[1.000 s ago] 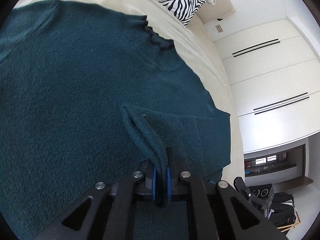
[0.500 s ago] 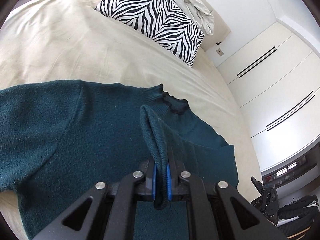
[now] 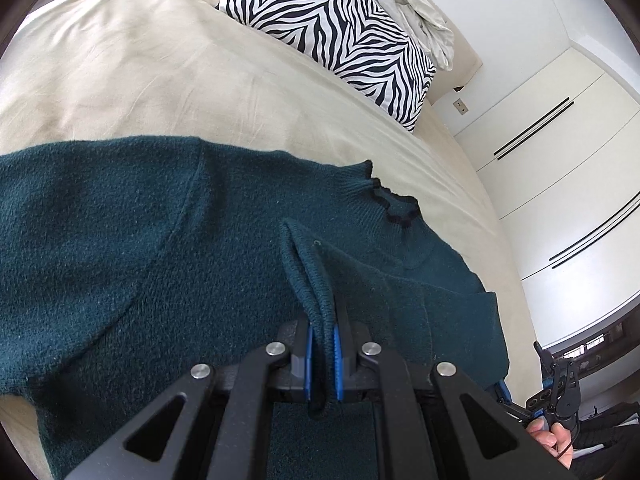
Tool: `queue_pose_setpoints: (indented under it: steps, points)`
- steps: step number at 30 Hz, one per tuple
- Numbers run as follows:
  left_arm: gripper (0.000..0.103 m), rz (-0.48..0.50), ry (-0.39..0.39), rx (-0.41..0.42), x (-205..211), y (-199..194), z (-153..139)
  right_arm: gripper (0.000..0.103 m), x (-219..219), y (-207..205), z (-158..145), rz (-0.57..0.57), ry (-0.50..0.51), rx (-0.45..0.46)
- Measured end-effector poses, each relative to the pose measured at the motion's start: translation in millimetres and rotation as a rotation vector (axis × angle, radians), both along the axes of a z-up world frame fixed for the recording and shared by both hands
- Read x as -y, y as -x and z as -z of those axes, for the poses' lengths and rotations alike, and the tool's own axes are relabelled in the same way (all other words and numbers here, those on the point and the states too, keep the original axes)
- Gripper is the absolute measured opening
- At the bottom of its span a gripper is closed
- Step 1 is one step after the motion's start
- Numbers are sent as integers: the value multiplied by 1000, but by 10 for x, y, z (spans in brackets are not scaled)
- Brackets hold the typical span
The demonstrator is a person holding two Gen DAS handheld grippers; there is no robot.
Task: Fold small clothes
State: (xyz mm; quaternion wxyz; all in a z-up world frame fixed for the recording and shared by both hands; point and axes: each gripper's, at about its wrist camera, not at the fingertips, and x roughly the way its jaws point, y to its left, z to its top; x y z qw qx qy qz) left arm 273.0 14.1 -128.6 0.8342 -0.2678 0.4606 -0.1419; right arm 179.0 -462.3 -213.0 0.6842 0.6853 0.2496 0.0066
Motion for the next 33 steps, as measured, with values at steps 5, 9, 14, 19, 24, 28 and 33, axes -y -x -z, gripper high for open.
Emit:
queue_pose_setpoints:
  steps: [5, 9, 14, 19, 24, 28, 33]
  points:
    - [13, -15, 26, -6, -68, 30, 127, 66, 1, 42, 1, -9, 25, -6]
    - [14, -2, 22, 4, -91, 12, 163, 69, -4, 192, -208, -14, 90, -38]
    - [14, 0, 55, 41, -116, 50, 278, 69, -80, -106, -717, -129, 237, 32]
    - [15, 4, 95, 77, -161, 77, 357, 69, -46, -914, -737, -253, 223, 53]
    - [15, 4, 109, 84, -171, 67, 389, 69, 15, -1429, -352, -353, 179, -41]
    - [15, 4, 116, 85, -189, 81, 408, 67, 39, -1247, -178, -386, 163, -7]
    - [15, 4, 119, 80, -206, 93, 407, 67, 117, -826, -145, -430, 137, 26]
